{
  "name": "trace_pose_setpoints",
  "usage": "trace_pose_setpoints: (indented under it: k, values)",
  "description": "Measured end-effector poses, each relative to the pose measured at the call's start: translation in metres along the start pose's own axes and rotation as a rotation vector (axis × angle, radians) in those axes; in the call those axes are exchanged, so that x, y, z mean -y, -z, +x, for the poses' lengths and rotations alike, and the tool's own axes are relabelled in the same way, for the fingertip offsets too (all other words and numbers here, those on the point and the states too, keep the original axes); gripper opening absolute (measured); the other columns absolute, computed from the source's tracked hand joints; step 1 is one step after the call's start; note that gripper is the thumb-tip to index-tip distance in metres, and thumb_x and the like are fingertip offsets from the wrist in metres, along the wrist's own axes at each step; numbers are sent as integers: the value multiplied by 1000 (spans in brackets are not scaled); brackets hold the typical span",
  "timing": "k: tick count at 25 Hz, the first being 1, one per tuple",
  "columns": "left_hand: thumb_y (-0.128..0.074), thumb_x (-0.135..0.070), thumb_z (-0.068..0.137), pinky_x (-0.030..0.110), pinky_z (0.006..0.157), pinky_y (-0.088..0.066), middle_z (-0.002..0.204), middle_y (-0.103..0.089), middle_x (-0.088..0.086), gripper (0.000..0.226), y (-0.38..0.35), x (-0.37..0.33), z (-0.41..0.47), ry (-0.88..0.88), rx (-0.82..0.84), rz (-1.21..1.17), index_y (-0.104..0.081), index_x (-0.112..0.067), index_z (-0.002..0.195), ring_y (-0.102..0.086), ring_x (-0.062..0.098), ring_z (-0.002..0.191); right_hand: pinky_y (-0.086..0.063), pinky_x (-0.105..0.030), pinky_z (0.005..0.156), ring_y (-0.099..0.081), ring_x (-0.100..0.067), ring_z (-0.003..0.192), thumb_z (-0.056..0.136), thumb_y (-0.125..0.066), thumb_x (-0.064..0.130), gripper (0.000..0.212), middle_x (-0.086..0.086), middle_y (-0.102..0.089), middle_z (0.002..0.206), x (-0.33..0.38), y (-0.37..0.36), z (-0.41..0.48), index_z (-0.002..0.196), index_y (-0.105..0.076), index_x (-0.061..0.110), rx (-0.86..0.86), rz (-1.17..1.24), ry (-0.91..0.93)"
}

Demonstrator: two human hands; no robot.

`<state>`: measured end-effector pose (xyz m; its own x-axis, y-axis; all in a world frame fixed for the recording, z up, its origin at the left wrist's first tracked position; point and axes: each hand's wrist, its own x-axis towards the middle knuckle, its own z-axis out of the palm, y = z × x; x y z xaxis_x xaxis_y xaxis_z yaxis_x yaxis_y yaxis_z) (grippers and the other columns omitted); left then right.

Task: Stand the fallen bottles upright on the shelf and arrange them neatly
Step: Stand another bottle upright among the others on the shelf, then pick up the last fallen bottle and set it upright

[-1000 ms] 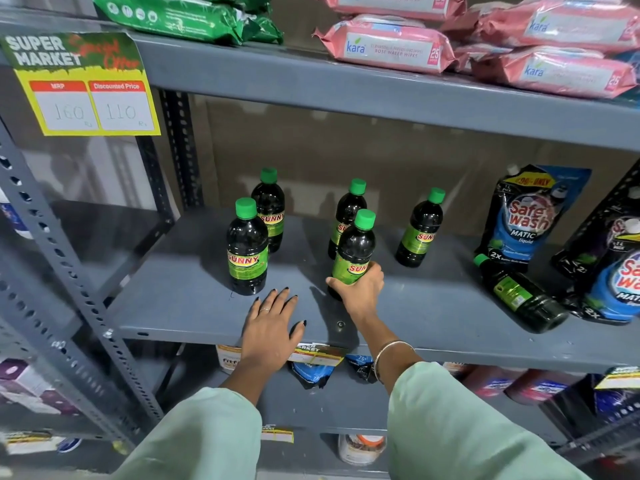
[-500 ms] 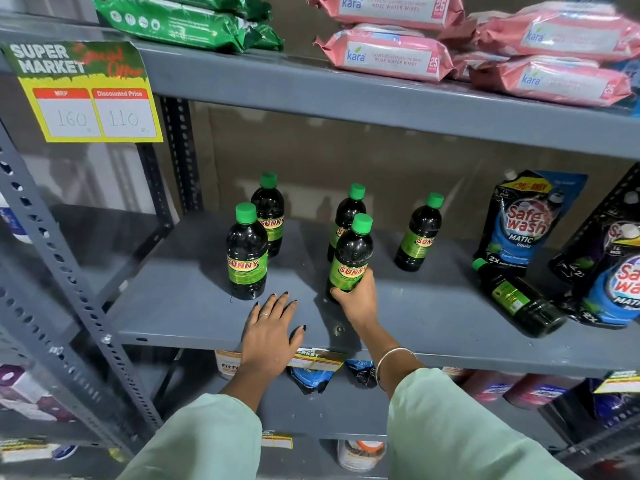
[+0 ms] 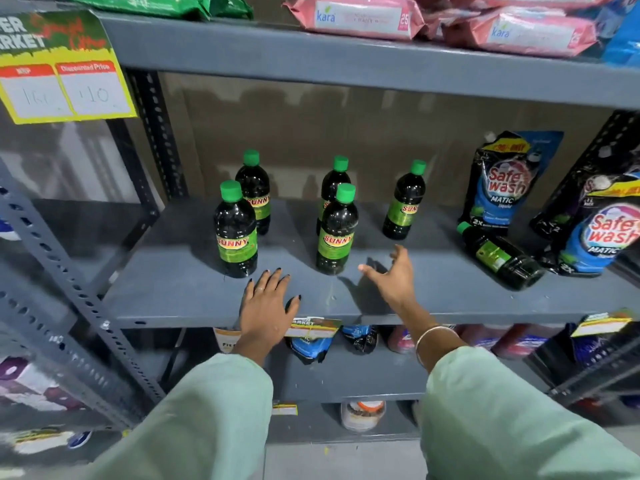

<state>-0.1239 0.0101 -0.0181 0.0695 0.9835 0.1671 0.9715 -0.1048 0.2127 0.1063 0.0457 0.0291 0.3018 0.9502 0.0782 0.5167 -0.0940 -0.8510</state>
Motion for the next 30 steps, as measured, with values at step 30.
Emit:
trace_pose_setpoints:
  k: [30]
  values:
    - [25, -70, 67, 43, 112, -24, 147, -37, 4, 106, -37, -161, 20, -109, -1, 74, -34, -16, 137, -31, 21, 137, -41, -49, 94, -36, -37, 121, 64, -77, 25, 81, -22, -39, 125, -54, 129, 90, 125, -32, -6, -298, -259, 56]
